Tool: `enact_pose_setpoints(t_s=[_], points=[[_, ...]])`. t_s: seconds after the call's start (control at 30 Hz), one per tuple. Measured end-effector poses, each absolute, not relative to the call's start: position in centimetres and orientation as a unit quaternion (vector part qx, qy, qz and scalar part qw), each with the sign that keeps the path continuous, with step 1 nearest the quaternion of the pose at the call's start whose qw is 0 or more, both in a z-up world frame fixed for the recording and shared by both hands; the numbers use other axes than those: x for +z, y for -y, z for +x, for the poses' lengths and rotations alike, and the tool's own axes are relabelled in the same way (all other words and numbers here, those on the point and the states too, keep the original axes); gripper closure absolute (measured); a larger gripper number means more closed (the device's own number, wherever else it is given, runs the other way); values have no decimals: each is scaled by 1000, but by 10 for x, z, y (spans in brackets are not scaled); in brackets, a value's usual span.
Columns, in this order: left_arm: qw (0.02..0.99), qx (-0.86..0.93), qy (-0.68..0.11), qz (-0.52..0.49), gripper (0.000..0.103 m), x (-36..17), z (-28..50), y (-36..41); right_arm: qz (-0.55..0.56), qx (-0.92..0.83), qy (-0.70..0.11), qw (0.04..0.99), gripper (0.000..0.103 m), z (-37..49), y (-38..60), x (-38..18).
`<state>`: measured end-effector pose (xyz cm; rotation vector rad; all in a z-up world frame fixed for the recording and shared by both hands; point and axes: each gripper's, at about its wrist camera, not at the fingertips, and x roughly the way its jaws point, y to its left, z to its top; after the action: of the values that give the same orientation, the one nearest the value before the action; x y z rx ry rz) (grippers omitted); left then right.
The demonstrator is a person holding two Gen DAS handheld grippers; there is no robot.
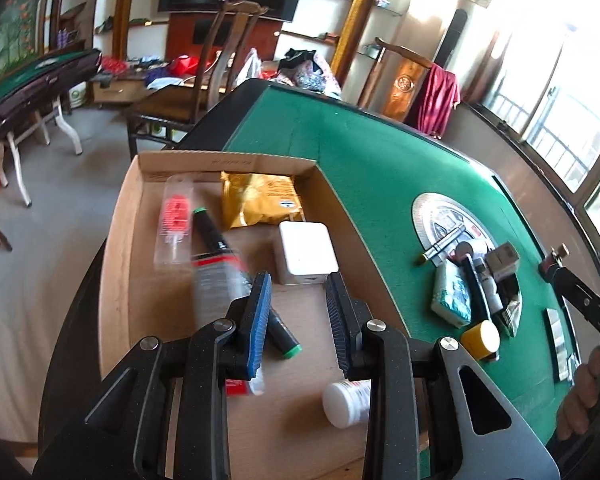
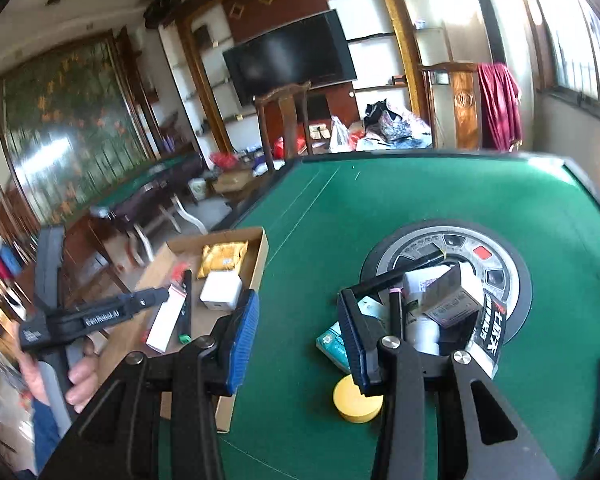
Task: Organize objects
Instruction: 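Carry the glue box into the box and release it while the right tool drops the pill bottle in, then grasp the black snack packet with the right tool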
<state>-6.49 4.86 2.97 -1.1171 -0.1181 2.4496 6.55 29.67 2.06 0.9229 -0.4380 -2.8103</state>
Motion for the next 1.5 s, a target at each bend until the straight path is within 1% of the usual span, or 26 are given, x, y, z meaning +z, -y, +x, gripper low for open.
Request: enact_pose_setpoints(t_s=[0.07,0.1,0.23,0.3,0.37,0.5,0.6,0.67,0.87,0.97,1.03,1.07,1.1,1.13,1.17,1.2,1.33,1.5], points=[[230,884,36,-404,75,30,-63,-55,315,-933,153,79,62,66,-317,19],[234,883,31,-405,75,29,-63,-59,328,-929,156,65,62,66,-329,18],[250,879,8,-405,75,28,-56,-75,375,-909,182,-23,62,60,-373,8],[270,873,0,-406,75,28,-52,-84,397,-890,217,-57,62,58,-395,-3],[293,866,-13,-404,75,28,-46,-93,413,-875,246,-65,62,55,-407,-14],[330,855,-44,-397,75,29,-31,-114,422,-868,247,-89,59,52,-414,-24],[334,853,-65,-395,75,26,-25,-124,422,-863,262,-92,55,51,-418,-32],[337,851,-67,-397,75,24,-24,-125,425,-859,272,-91,52,46,-422,-38],[352,847,-67,-393,75,26,-18,-127,452,-847,262,-99,50,29,-419,-54],[368,840,-69,-393,75,26,-14,-132,476,-834,262,-98,51,22,-418,-66],[382,832,-66,-396,75,27,-10,-138,482,-833,252,-102,59,24,-418,-65],[386,830,-65,-397,75,28,-8,-141,480,-831,261,-100,61,25,-422,-64],[393,827,-64,-397,74,30,-4,-147,479,-828,274,-98,62,29,-426,-65],[403,822,-63,-398,70,31,0,-154,474,-829,280,-96,63,33,-430,-64],[411,817,-66,-398,60,31,5,-161,468,-831,283,-99,64,38,-434,-61],[417,816,-72,-394,53,31,11,-169,459,-835,285,-103,64,44,-438,-58],[422,812,-119,-385,52,26,33,-208,430,-847,294,-111,64,61,-455,-45],[376,819,-177,-394,52,6,41,-243,407,-859,292,-107,64,70,-453,-29]])
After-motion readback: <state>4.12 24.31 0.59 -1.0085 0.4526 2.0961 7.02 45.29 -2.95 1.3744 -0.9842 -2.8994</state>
